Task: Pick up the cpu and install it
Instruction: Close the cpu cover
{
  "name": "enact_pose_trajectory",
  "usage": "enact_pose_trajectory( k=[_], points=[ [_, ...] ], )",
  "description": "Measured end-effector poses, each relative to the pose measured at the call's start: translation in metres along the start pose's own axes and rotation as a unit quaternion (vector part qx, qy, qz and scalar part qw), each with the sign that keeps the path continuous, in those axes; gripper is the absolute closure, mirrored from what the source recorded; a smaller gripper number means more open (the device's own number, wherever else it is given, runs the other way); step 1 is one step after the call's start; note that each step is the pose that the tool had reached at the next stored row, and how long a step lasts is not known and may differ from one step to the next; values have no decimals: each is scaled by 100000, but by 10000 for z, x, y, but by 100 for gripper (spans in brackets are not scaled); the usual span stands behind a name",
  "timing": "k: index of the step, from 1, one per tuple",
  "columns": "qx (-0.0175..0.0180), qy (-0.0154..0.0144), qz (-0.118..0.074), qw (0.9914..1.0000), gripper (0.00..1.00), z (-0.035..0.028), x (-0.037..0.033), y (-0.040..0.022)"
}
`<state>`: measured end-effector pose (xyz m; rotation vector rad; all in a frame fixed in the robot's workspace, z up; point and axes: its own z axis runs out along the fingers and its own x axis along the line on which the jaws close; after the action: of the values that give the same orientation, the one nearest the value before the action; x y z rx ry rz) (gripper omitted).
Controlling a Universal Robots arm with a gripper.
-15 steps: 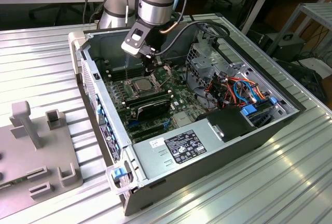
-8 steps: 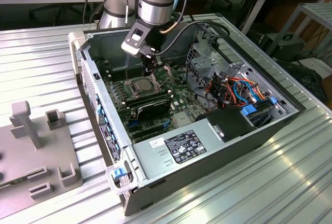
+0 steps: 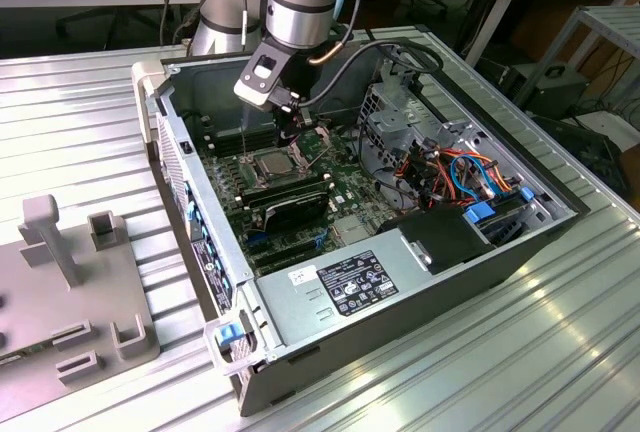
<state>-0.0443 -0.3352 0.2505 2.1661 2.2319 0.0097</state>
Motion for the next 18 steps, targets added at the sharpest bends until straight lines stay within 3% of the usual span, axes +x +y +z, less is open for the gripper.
enact_pose_trajectory(
  k=[8,14,18],
  points=[
    [-9,13,4,100000,89,-56,-1,1],
    [-4,7,0,100000,89,-163,-3,4],
    [-6,13,1,100000,89,-168,-3,4]
  ],
)
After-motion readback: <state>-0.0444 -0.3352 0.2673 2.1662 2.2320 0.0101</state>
